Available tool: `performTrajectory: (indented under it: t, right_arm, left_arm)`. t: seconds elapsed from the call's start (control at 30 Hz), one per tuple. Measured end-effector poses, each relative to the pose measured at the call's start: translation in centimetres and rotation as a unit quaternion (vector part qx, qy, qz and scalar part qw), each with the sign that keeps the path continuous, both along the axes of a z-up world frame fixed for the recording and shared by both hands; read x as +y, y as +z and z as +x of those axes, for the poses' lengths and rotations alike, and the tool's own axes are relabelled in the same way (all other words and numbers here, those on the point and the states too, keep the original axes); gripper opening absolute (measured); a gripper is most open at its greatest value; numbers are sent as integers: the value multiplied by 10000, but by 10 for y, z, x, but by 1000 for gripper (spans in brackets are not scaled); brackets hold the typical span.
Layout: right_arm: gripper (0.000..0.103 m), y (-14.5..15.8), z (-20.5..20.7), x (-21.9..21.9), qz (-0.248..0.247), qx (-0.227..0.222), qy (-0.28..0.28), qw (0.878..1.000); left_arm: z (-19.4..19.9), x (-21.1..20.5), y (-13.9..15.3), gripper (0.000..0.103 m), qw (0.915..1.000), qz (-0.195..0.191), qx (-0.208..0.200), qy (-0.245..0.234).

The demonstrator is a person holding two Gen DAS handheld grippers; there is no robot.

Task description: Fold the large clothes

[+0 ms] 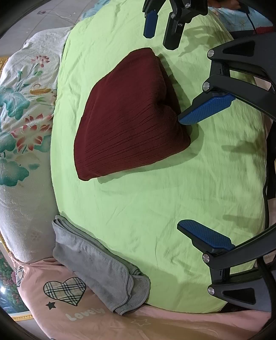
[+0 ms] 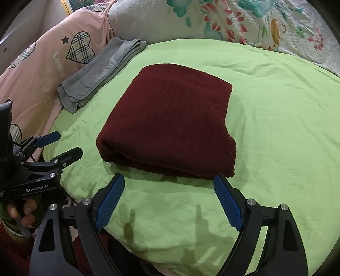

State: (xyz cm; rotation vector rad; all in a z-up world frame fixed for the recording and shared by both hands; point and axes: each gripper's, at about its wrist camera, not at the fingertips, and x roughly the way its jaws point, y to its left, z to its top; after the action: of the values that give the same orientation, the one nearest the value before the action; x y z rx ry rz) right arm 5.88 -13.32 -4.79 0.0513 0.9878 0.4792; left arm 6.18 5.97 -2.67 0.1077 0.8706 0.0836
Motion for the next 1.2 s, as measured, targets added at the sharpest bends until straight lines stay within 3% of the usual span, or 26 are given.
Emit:
performTrajectory:
  t: [1.2]
  right_arm:
    - [86,11,2,0,35,-81,20,10000]
  left_arm:
    - [-7,-9,9,91,9999,30,-105,-6]
